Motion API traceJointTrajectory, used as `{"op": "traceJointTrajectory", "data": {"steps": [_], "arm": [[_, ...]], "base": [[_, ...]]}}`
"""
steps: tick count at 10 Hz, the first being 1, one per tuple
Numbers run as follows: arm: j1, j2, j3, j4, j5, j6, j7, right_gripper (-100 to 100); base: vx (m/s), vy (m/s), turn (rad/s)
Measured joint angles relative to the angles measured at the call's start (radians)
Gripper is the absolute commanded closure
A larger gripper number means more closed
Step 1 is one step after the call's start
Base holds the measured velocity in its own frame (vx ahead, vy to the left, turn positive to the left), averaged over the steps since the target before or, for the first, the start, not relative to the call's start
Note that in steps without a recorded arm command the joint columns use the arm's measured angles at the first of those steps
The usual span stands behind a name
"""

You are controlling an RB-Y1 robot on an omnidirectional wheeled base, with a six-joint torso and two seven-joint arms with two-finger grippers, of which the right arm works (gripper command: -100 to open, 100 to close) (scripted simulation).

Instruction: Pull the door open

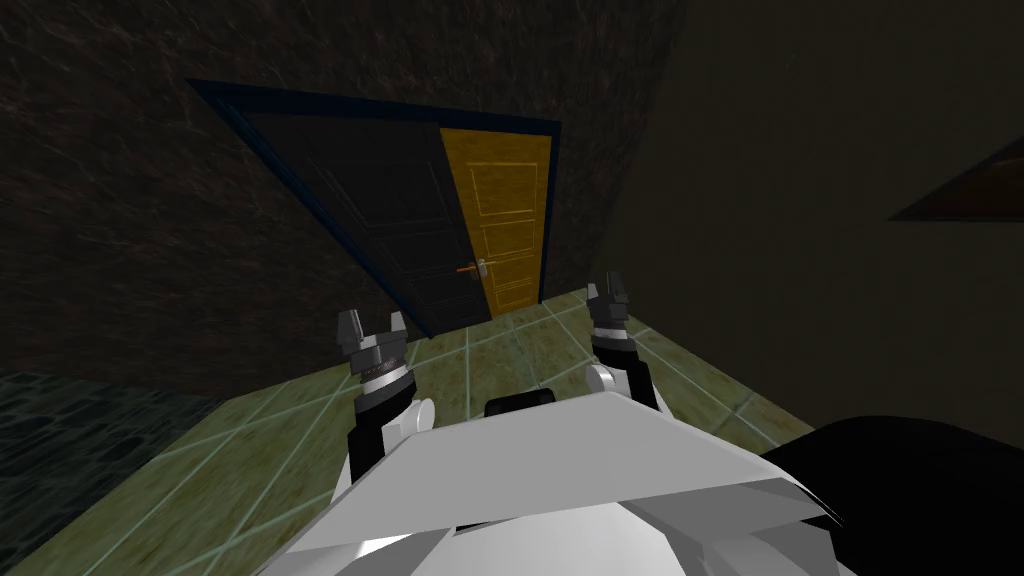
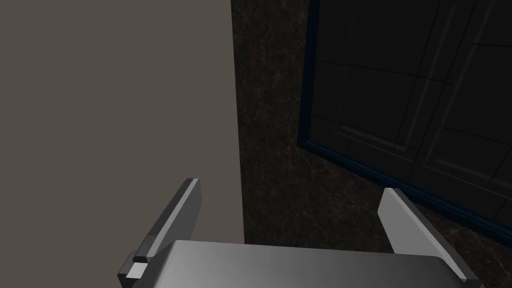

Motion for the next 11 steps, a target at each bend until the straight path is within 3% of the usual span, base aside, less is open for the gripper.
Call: {"op": "traceJointTrajectory", "data": {"steps": [6, 11], "arm": [[-0.051, -0.051, -0.032, 0.104, 0.032, 0.018, -0.048, -100], [-0.125, -0.09, -0.072, 0.239, 0.069, 0.038, -0.099, -100]], "base": [[0.142, 0.052, 0.075], [0.154, 0.05, 0.11]]}}
